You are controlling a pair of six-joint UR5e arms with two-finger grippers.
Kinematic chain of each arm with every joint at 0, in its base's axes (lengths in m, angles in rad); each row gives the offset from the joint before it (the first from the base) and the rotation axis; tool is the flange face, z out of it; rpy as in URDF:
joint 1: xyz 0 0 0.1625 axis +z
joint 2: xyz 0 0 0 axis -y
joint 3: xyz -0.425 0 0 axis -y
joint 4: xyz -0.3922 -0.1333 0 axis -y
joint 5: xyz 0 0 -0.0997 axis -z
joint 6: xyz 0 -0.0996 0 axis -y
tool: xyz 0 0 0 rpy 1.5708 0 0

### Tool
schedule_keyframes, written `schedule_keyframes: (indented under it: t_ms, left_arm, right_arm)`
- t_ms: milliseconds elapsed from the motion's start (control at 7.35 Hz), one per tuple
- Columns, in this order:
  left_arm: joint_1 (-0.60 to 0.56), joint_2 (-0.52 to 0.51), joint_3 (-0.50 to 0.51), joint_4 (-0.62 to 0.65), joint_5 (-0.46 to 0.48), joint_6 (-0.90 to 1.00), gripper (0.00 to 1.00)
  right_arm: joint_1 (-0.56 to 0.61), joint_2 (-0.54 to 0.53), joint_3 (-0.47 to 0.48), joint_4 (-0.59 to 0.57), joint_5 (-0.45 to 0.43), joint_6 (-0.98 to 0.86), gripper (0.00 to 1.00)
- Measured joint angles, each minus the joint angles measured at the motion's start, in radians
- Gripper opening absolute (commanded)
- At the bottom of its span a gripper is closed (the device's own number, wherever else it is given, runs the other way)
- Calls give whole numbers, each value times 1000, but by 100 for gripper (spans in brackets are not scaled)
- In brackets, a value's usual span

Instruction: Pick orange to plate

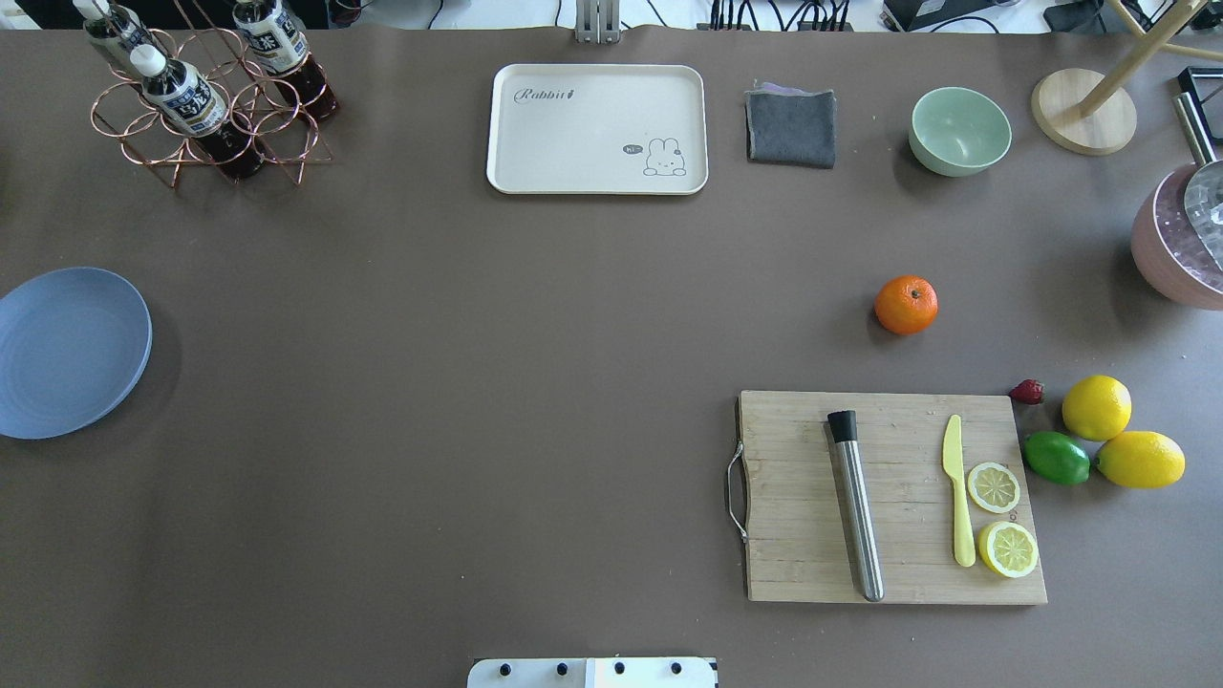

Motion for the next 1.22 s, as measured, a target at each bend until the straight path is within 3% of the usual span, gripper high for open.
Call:
schedule_keyframes:
  t_ms: [816, 1224]
  left_arm:
    - [35, 2, -46, -3, 23, -61, 97]
    - [109, -2, 3, -77, 23, -104, 98]
  right_arm:
    - [-19, 9, -6, -6, -3, 8, 100]
    - [-28, 4, 5, 12, 32, 7, 100]
